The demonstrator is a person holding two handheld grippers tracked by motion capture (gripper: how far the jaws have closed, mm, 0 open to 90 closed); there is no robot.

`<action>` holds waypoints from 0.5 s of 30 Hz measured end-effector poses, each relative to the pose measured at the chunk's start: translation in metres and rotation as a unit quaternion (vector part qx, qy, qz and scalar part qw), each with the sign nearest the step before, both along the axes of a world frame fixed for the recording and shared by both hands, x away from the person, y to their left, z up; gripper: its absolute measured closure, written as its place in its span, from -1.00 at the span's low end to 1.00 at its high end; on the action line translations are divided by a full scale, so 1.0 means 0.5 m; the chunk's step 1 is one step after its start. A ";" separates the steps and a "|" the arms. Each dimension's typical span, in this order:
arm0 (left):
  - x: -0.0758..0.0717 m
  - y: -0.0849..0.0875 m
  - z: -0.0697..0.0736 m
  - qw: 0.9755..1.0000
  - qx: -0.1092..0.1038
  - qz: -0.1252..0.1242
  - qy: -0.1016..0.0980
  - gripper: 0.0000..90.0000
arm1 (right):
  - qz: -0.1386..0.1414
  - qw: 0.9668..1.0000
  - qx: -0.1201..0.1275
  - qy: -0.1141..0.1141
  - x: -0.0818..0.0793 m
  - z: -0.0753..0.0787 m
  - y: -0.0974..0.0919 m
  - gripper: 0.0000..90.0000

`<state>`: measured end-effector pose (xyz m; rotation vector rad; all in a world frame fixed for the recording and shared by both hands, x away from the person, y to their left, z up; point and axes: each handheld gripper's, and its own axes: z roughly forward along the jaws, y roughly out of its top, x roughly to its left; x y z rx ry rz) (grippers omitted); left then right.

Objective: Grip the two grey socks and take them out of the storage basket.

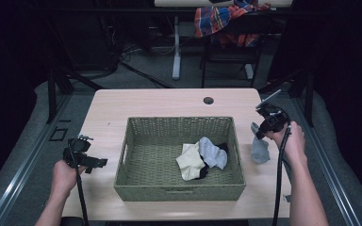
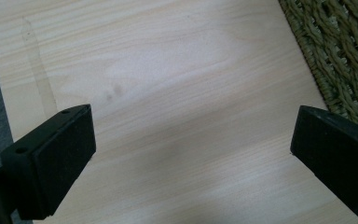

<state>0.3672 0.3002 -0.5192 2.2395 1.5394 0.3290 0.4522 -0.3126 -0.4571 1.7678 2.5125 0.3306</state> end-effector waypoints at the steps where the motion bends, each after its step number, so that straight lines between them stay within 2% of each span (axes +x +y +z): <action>1: 0.001 -0.002 -0.001 1.000 0.001 -0.002 0.000 -1.00 | 0.008 1.000 -0.005 0.011 0.002 -0.003 -0.001 0.91; 3: 0.001 0.000 -0.001 1.000 0.000 -0.001 0.001 -1.00 | 0.003 1.000 -0.005 0.010 0.002 -0.016 0.001 0.91; 4: 0.001 0.001 -0.001 1.000 0.000 0.001 0.001 -1.00 | 0.011 1.000 -0.008 0.017 0.005 -0.021 0.001 0.91; 6: -0.001 0.004 -0.001 1.000 0.000 0.003 -0.001 -1.00 | 0.008 1.000 -0.009 0.016 0.007 -0.033 0.005 0.91; 7: -0.001 0.005 -0.001 1.000 0.000 0.003 -0.001 -1.00 | 0.013 1.000 -0.011 0.024 0.010 -0.036 0.006 0.91; 8: -0.002 0.006 0.000 1.000 0.000 0.002 0.001 -1.00 | 0.007 1.000 -0.010 0.020 0.010 -0.043 0.009 0.91; 10: -0.003 0.005 0.000 1.000 -0.001 0.005 -0.002 -1.00 | 0.016 0.999 -0.013 0.031 0.015 -0.051 0.010 0.91; 11: -0.003 0.006 0.000 1.000 0.000 0.004 -0.001 -1.00 | 0.010 0.999 -0.015 0.029 0.015 -0.057 0.014 0.91; 15: -0.004 0.008 0.000 1.000 0.000 0.004 0.000 -1.00 | 0.015 0.999 -0.016 0.044 0.020 -0.075 0.013 0.90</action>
